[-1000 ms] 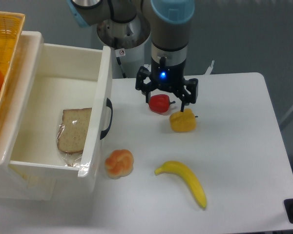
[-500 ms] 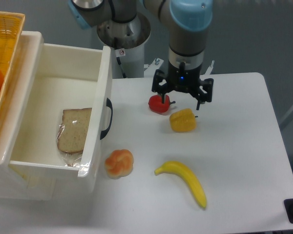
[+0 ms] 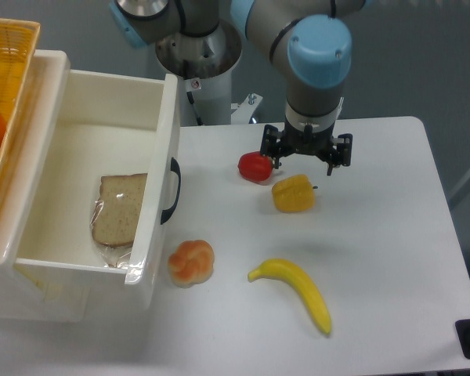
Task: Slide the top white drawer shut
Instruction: 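Move the gripper from above the apple toward the open drawer front, then lower the gripper against the open white drawer's front face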
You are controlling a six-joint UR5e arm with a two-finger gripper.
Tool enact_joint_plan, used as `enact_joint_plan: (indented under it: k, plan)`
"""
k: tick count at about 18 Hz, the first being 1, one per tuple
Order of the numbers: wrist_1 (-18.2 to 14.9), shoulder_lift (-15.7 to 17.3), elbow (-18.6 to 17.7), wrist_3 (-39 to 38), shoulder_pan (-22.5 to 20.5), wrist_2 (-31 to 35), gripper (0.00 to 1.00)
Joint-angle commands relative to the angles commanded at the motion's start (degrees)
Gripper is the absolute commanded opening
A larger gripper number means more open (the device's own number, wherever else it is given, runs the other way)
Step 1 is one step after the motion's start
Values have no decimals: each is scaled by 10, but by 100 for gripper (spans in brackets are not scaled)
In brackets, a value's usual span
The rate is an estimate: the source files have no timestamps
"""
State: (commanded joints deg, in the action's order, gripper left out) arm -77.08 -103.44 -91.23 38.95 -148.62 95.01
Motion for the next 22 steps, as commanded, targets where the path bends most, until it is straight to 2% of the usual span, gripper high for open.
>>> enact_joint_plan:
  k: [3,10,22]
  plan:
    - [0,-14,0,-23,4,-8,100]
    - [-5,-20,-13,-41,15,-137,100]
    - [-4,-55,-14,-53,62,-156,100]
